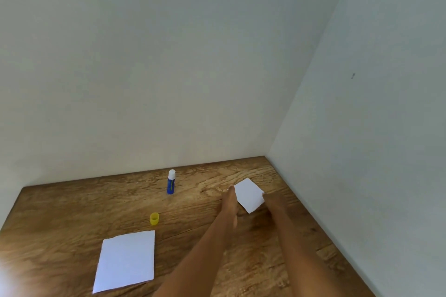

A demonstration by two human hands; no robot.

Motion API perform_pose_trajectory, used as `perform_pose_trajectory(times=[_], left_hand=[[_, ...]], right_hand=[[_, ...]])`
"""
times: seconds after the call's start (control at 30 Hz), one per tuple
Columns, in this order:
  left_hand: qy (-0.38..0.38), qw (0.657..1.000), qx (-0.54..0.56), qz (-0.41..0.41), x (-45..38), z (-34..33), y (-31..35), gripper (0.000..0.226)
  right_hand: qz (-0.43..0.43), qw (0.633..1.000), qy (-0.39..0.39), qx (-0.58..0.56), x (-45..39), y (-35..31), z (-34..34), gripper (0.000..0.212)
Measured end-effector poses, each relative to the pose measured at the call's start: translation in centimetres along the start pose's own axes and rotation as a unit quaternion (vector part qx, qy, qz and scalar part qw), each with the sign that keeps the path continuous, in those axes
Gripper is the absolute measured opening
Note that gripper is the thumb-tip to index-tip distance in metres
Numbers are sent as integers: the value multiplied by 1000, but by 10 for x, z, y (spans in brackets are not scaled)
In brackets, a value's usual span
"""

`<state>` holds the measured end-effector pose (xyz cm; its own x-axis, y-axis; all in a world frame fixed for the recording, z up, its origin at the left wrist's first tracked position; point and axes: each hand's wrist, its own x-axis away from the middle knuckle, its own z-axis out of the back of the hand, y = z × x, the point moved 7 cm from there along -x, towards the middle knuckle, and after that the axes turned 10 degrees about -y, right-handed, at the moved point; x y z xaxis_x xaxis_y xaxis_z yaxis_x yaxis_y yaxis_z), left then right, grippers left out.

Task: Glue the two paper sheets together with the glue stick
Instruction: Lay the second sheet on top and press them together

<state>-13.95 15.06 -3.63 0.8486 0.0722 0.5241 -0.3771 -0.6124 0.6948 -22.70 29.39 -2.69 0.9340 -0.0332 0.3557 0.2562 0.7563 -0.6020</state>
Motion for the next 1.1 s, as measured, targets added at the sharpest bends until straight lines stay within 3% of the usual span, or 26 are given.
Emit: perform_pose_trajectory(times=[0.13,0.23,0.37,0.47,0.6,0.67,0.93,1.1], left_hand=[[25,999,-42,7,-17,-5,-1,42],[40,996,-75,-3,-22,-1,-2,40],[87,985,-145,-32,-15,12,5,33],[99,985,-140,-35,4,17,8,37],[120,985,-111,-63,38,39,11,19],[135,982,-104,-83,61,55,13,31],[143,961,-220,-86,147,146,2,34],[92,958,-256,-92,179,188,0,27]], right_hand=[[-23,999,-8,-37,-22,7,-1,35],[-30,988,-21,-147,-23,12,-6,31],[-53,923,-31,-379,10,20,-17,16],[-38,897,-3,-441,47,23,-30,15],[0,887,45,-459,97,20,-49,20],[10,886,63,-460,122,15,-57,21],[56,909,10,-412,215,-5,-114,24],[74,936,-11,-344,238,-19,-127,27]])
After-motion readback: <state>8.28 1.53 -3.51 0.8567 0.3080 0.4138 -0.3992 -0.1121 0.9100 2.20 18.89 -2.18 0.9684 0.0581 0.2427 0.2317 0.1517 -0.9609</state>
